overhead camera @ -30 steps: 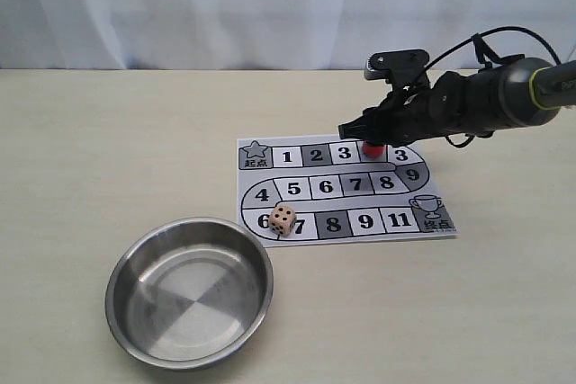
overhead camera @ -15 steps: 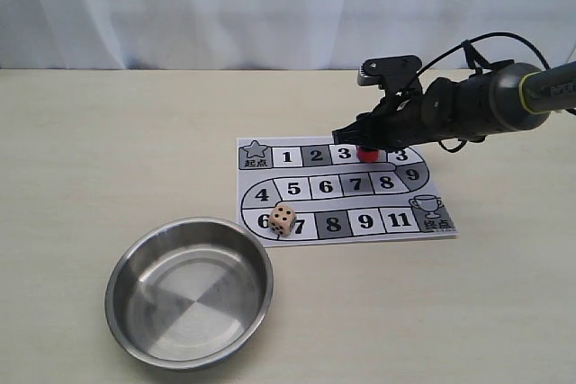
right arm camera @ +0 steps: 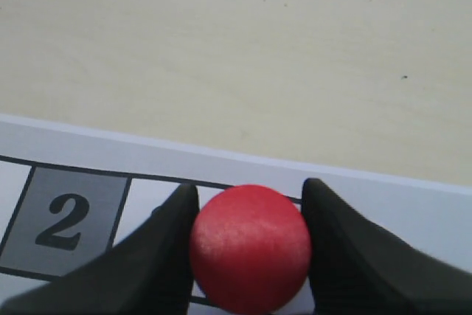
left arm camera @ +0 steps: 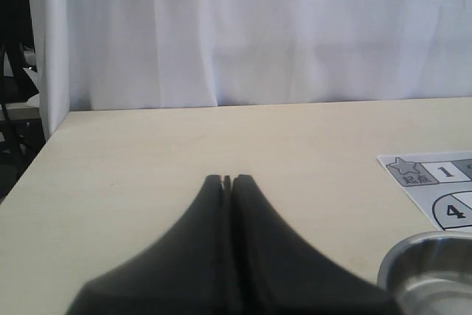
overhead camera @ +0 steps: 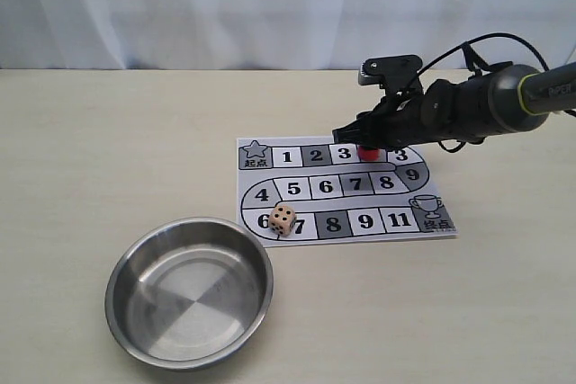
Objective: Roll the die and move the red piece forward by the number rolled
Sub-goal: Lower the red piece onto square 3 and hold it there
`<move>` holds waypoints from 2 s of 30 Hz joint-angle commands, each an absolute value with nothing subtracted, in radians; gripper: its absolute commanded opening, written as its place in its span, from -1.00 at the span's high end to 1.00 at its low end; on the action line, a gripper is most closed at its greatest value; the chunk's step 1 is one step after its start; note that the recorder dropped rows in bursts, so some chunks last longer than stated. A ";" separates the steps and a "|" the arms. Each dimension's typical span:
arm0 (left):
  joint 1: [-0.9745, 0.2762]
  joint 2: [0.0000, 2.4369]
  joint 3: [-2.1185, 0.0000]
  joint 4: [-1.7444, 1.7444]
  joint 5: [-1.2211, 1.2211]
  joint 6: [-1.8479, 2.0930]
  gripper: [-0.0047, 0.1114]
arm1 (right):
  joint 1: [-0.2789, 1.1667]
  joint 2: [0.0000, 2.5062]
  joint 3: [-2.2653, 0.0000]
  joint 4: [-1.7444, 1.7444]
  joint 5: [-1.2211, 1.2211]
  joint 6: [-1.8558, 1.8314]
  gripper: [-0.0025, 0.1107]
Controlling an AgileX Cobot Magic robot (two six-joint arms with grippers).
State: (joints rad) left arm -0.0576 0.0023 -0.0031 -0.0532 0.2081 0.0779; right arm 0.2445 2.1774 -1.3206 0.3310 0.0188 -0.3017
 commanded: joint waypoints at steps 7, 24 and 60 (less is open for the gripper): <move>-0.059 0.000 0.000 -0.055 0.198 0.078 0.92 | 0.245 2.182 -1.321 0.327 0.005 -0.298 0.45; -0.059 0.000 0.000 -0.055 0.198 0.078 0.92 | 0.245 2.182 -1.321 0.327 -0.006 -0.300 0.45; -0.059 0.000 0.000 -0.055 0.198 0.078 0.92 | 0.245 2.165 -1.321 0.327 0.000 -0.300 -0.24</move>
State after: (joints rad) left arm -0.0576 0.0023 -0.0031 -0.0532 0.2081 0.0779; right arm 0.2445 2.1774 -1.3206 0.3310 0.0091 -0.3017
